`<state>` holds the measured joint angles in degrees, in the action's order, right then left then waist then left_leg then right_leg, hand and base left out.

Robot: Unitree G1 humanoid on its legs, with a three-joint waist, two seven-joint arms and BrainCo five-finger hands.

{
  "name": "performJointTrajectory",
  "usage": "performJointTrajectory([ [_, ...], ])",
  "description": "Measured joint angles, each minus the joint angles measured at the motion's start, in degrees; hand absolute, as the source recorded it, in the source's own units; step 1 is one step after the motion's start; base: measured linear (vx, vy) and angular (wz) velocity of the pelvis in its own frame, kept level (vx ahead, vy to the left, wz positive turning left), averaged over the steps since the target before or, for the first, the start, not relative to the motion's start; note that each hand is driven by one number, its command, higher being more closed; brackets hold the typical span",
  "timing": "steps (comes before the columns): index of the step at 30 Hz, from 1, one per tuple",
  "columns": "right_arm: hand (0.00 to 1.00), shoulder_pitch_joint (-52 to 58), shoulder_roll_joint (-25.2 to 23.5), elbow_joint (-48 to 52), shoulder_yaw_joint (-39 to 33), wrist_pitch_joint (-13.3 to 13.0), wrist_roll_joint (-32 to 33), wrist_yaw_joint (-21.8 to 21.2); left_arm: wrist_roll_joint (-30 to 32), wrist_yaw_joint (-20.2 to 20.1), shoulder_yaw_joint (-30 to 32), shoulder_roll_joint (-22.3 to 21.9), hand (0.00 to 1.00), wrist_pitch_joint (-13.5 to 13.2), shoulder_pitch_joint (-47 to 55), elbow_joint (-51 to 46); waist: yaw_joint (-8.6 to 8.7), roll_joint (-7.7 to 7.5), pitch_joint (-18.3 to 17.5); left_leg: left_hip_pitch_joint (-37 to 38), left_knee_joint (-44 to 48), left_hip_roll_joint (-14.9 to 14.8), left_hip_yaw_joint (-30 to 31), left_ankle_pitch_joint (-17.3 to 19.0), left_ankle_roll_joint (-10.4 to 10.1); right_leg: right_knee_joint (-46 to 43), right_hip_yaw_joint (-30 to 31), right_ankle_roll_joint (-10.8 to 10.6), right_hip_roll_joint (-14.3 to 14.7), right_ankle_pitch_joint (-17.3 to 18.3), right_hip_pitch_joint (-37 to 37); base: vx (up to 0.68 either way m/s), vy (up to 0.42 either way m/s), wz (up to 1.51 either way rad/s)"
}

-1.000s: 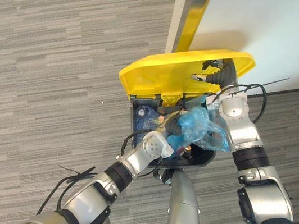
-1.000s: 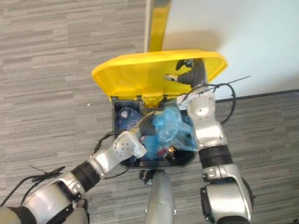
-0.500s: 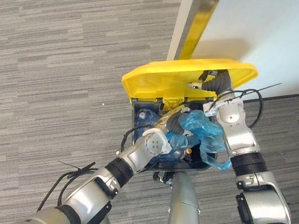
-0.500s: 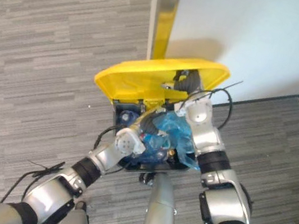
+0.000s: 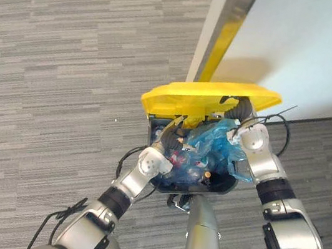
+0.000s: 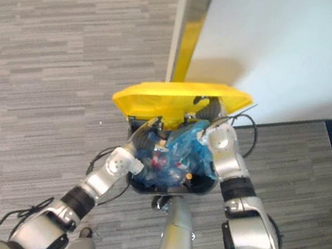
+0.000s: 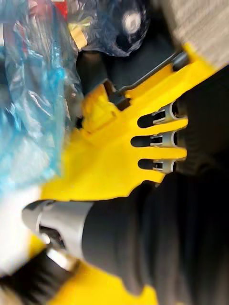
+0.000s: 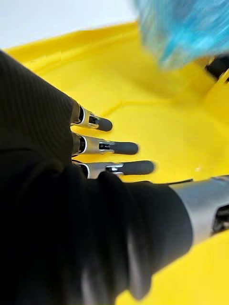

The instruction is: Gather rubbish on tea table into small bin, then transfer packed bag to large trash can.

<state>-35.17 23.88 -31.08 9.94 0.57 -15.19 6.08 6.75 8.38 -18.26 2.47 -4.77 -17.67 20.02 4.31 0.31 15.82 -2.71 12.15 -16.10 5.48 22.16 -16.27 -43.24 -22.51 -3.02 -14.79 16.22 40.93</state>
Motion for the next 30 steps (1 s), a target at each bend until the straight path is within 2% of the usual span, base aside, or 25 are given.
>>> performJointTrajectory([
  [5,0.00,10.2,-0.7,1.1,-1.1,0.0,-2.1,-1.4,-5.3,-2.1,6.7,1.8,0.00,-0.1,13.2,-2.4,-2.06,-0.05,-1.3,3.2,0.1,-0.2,0.6,-0.6,0.0,0.9,-1.4,-0.1,-0.6,0.1,-5.2,-0.03,0.024,0.15],
  [8,0.00,16.3,-3.8,1.2,-3.9,0.0,-2.9,-1.8,-5.7,-3.2,9.4,3.6,0.00,0.1,19.5,1.0,-2.93,-0.21,-1.8,7.4,0.7,0.0,0.4,-0.6,0.0,2.4,-1.8,-0.6,-0.8,0.3,-10.3,-0.06,0.042,0.06],
  [9,0.00,18.7,-5.3,1.2,-5.1,0.0,-2.9,-1.9,-5.5,-3.7,11.1,4.0,0.00,0.1,21.0,3.6,-3.25,-0.63,-1.9,8.1,3.3,0.9,-0.4,0.0,0.2,3.3,-1.6,-0.2,-1.4,0.0,-12.4,-0.13,0.081,0.06],
  [10,0.00,20.6,-6.2,1.2,-5.5,0.0,-2.9,-1.9,-5.2,-3.8,12.0,3.8,0.00,0.2,22.0,5.5,-3.31,-1.10,-1.9,8.2,6.1,2.1,-0.7,0.7,1.0,4.2,-1.1,0.0,-1.8,-0.8,-13.8,-0.23,0.147,-0.11],
  [11,0.00,23.4,-7.7,1.3,-5.4,0.0,-2.9,-2.2,-4.6,-3.8,13.9,3.3,0.00,0.2,23.8,8.2,-3.68,-1.80,-2.2,9.0,8.4,3.7,-2.2,1.9,3.0,6.1,0.1,-0.1,-2.1,-2.6,-15.6,-0.17,0.113,-0.22],
  [12,0.00,24.6,-8.5,1.5,-5.4,0.0,-2.9,-2.2,-4.5,-3.8,14.6,3.3,0.00,0.3,24.7,9.3,-3.74,-2.16,-2.4,9.1,8.9,4.3,-2.7,2.3,3.5,7.0,0.6,-0.2,-2.1,-3.6,-16.0,-0.25,0.179,-0.45],
  [14,0.00,28.9,-11.0,2.9,-5.2,0.0,-2.9,-2.7,-3.7,-3.6,17.2,3.4,0.00,0.6,26.6,12.4,-4.18,-4.01,-2.5,9.4,10.4,7.4,-4.4,3.3,5.9,13.6,1.9,-0.1,-2.2,-8.9,-17.6,-0.27,0.233,-0.75],
  [15,0.00,31.5,-12.3,4.0,-5.0,-0.2,-2.9,-2.8,-3.3,-3.5,18.4,3.4,0.00,0.8,27.8,13.8,-4.82,-3.59,-2.6,9.5,9.6,8.9,-5.2,2.2,7.9,18.7,1.4,-0.7,-2.1,-10.9,-19.2,-0.41,0.359,-1.01],
  [16,0.00,34.3,-13.6,4.4,-4.8,-0.4,-2.9,-3.0,-3.1,-3.5,19.3,3.4,0.00,1.1,28.7,14.8,-4.97,-4.29,-2.8,8.5,9.1,9.8,-7.9,0.7,9.2,15.2,2.6,-1.3,-3.4,-10.0,-17.0,-0.36,0.294,-0.91],
  [17,0.00,36.5,-14.3,4.4,-4.8,-0.4,-2.9,-3.2,-2.9,-3.0,20.4,3.5,0.00,1.5,28.9,15.9,-4.82,-5.12,-3.1,8.0,8.7,10.3,-9.1,-0.1,9.9,9.8,5.3,-0.8,-3.2,-9.7,-15.7,-0.41,0.303,-0.57],
  [18,0.00,39.9,-15.4,2.2,-5.5,-0.8,-3.3,-3.3,-2.9,-2.2,21.3,3.6,0.00,2.4,29.0,17.5,-4.38,-5.48,-3.4,7.8,7.2,10.2,-9.7,-2.0,10.4,-0.8,9.2,-1.0,-1.4,-9.2,-16.1,-0.24,0.155,-0.27],
  [19,0.00,41.2,-15.9,0.7,-6.1,-1.0,-4.0,-3.2,-2.9,-2.1,21.2,3.6,0.00,2.7,29.0,17.9,-3.99,-5.64,-3.5,7.7,6.1,10.2,-9.7,-3.1,10.6,-4.4,10.3,-1.0,-0.5,-8.9,-17.0,-0.27,0.130,-0.10],
  [21,0.00,45.0,-19.4,-5.9,-11.6,-1.3,-5.0,-2.1,-2.9,-1.9,19.9,3.0,0.00,2.8,29.1,18.0,-3.42,-6.01,-4.6,6.3,2.7,10.3,-9.7,-6.7,10.9,-11.0,14.1,-1.5,2.2,-6.3,-22.0,-0.19,0.041,0.03],
  [22,0.00,46.1,-20.4,-8.1,-13.0,-1.4,-4.2,-1.4,-2.8,-1.7,19.6,2.8,0.00,2.9,29.1,18.1,-3.37,-6.46,-5.6,4.7,2.6,10.8,-9.8,-7.6,10.9,-9.8,14.7,-1.5,2.3,-6.7,-23.9,-0.09,-0.021,-0.17],
  [23,0.00,46.9,-21.4,-10.6,-15.7,-1.6,-3.0,-0.6,-2.7,-1.2,19.7,2.6,0.00,2.9,28.8,18.5,-3.53,-7.29,-6.9,2.7,2.7,11.0,-10.5,-8.8,10.6,-2.5,15.2,-3.3,3.3,-3.9,-27.0,-0.08,-0.050,-0.37],
  [24,0.00,46.1,-21.5,-12.9,-17.0,-1.5,-2.1,-0.2,-2.6,-0.8,20.1,2.1,0.00,3.2,28.0,19.6,-3.72,-6.64,-7.1,2.3,2.0,10.6,-11.6,-10.0,10.3,2.4,14.9,-2.7,4.7,-3.1,-28.4,-0.14,-0.066,-0.63],
  [25,0.00,45.7,-21.4,-15.7,-18.4,-1.3,-0.3,1.2,-2.5,-0.6,21.0,0.6,0.00,3.4,27.4,21.3,-3.97,-4.95,-8.3,2.4,-0.2,9.5,-13.0,-12.1,10.6,11.3,15.0,-2.6,7.0,-3.0,-31.4,-0.15,-0.079,-0.77],
  [26,0.00,45.6,-21.0,-18.2,-18.9,-1.3,1.1,2.0,-2.5,0.0,21.2,-0.2,0.00,3.3,27.3,22.6,-4.02,-4.43,-9.6,2.4,-2.1,9.3,-14.6,-13.1,10.5,18.4,15.8,-2.3,8.1,-3.0,-33.3,-0.11,-0.069,-0.85],
  [27,0.00,44.7,-20.5,-20.4,-18.9,-1.2,2.1,2.1,-2.5,0.4,21.2,-1.0,0.00,3.2,26.8,23.6,-4.25,-3.90,-10.1,2.3,-2.9,9.0,-15.8,-13.1,10.4,22.6,16.9,-1.1,9.0,-3.0,-34.2,-0.15,-0.085,-0.81],
  [28,0.00,43.5,-19.9,-22.2,-19.1,-0.9,3.3,2.4,-2.6,0.5,21.0,-1.8,0.00,3.3,25.7,25.5,-4.15,-2.52,-9.9,2.4,-3.7,8.4,-16.3,-13.2,10.2,26.6,17.3,0.7,9.9,-4.4,-35.1,-0.19,-0.044,-0.66],
  [29,0.00,43.4,-19.3,-22.4,-19.4,-0.6,4.7,3.0,-3.1,0.6,20.4,-2.5,0.00,3.3,25.4,26.3,-4.11,-1.66,-10.5,2.5,-5.1,8.2,-16.5,-14.2,9.8,28.8,17.6,0.9,10.6,-6.1,-35.2,-0.20,-0.029,-0.43],
  [30,0.00,43.8,-19.3,-22.5,-19.7,-0.6,6.1,3.3,-3.2,0.6,20.1,-2.7,0.00,3.2,25.4,26.9,-4.09,-1.49,-10.7,2.8,-6.3,8.1,-16.6,-14.8,9.7,29.9,17.8,1.0,10.9,-7.0,-35.4,-0.11,0.004,-0.20],
])
